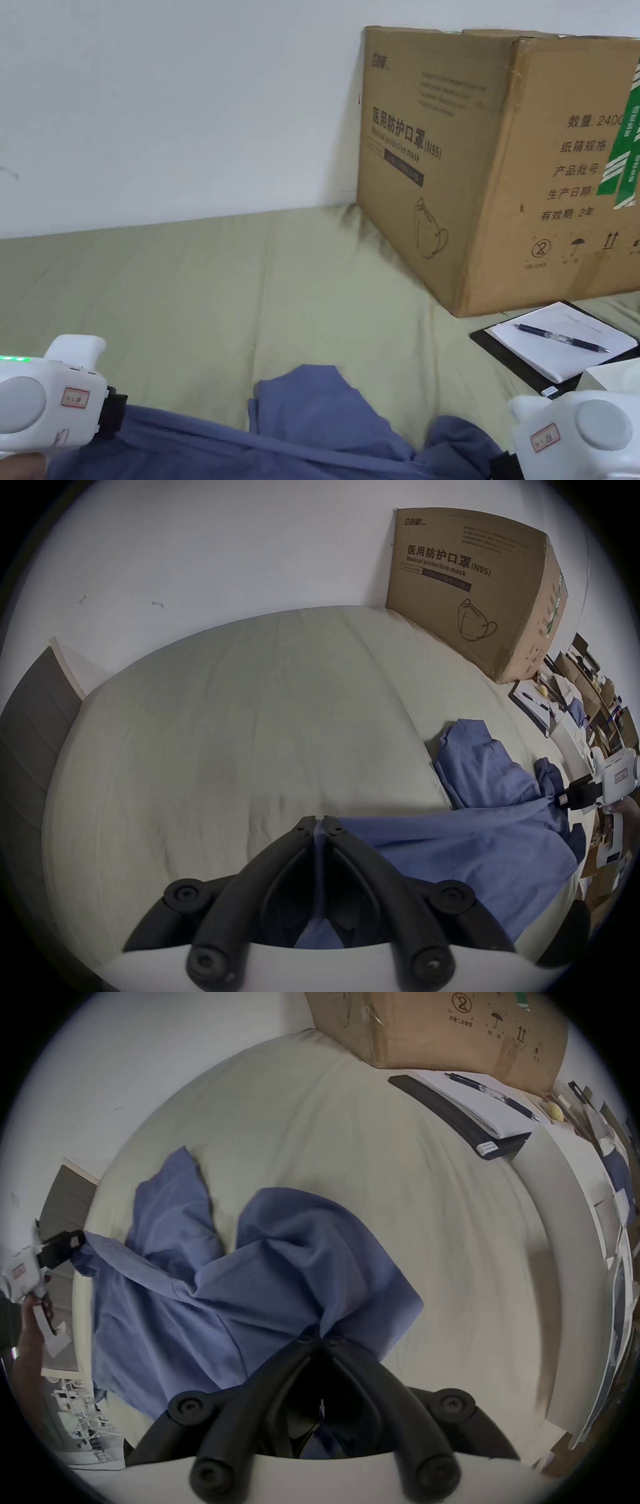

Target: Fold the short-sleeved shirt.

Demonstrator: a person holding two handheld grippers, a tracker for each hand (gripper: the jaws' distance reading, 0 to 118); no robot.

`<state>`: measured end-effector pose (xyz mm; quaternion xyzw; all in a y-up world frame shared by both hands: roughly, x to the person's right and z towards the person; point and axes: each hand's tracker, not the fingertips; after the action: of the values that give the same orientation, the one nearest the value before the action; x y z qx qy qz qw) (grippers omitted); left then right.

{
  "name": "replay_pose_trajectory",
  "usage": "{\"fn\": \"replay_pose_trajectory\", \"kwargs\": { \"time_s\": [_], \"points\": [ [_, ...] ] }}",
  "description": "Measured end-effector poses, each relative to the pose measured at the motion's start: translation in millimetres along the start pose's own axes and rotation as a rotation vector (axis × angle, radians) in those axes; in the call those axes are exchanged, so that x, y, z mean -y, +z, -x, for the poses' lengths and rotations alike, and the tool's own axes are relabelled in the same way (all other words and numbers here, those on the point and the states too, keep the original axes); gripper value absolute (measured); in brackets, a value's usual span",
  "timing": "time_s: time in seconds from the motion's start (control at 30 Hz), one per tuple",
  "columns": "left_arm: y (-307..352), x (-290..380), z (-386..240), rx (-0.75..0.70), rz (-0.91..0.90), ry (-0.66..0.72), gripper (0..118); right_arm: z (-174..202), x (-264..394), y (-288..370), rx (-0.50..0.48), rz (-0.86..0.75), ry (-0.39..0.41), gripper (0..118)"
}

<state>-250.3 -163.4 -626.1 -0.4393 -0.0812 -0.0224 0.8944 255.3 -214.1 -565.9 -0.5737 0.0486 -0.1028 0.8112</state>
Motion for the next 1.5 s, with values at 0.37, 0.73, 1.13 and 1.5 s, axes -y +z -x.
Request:
{"fn": "replay_pose_trajectory", "kwargs": {
  "time_s": [0.37,0.73,1.13,1.5],
  "points": [
    [168.8,0.5,28.9,0.048,-0.177,0.09,1,35.9,0.1,164.0,-0.172,-0.334,0.096,0],
    [390.9,-40.7,23.2,-0.018,-0.504,0.027,1,103.8,-14.8,376.7,-0.252,-0.716,0.165,0],
    [456.1,-132.5,53.6,-0.115,-0.677,0.111,1,202.6,-107.5,509.0,-0.108,-0.963,0.269,0],
    [391.4,-223.9,71.0,-0.138,-0.711,0.163,1,272.8,-227.1,540.4,0.125,-1.117,0.376,0]
  ]
}}
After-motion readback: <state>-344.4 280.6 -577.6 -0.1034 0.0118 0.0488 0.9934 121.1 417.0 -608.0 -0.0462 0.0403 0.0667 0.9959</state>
